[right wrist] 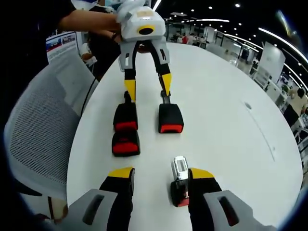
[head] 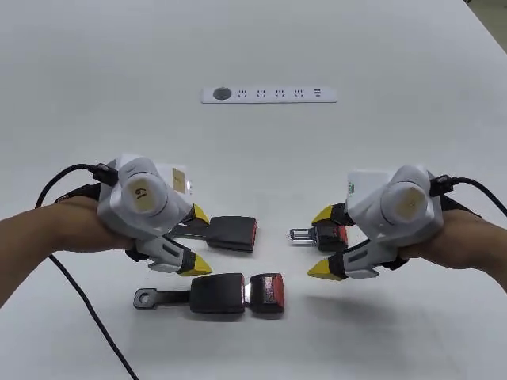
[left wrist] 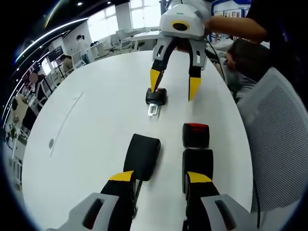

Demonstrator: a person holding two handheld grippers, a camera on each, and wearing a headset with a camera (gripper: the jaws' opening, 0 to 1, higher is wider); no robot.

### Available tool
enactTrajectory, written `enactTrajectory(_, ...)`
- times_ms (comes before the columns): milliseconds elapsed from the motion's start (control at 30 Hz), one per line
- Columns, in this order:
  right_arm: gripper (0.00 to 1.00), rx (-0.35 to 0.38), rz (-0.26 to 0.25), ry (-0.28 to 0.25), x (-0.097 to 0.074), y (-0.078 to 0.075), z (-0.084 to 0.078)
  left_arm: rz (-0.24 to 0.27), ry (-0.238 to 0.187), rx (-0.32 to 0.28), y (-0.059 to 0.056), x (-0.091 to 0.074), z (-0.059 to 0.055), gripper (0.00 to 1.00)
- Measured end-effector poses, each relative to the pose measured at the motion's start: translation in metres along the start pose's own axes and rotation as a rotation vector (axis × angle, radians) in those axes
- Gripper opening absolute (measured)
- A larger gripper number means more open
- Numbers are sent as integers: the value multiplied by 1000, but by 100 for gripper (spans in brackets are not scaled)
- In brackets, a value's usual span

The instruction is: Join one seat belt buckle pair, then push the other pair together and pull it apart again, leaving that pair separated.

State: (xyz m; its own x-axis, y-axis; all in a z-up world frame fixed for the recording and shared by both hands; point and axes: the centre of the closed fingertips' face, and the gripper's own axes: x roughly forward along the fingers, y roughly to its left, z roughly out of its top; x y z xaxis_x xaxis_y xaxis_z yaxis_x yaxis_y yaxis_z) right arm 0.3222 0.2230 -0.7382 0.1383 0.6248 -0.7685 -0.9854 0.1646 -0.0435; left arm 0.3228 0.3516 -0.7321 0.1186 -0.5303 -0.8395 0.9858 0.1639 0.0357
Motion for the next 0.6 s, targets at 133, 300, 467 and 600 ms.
enactTrajectory(133, 42, 4, -7, 13, -2, -7, -7, 6, 0, 2, 7, 2, 3, 42)
enactTrajectory(300, 42, 1, -14, 28, -2, -16, -16, 12, 1, 8, 17, 7, 4, 43)
enactTrajectory(467, 41, 1, -17, 39, -3, -24, -23, -6, 16, 21, 23, 12, 1, 43)
enactTrajectory(600, 40, 5, -18, 42, -1, -31, -28, -19, 22, 21, 28, 16, 1, 42)
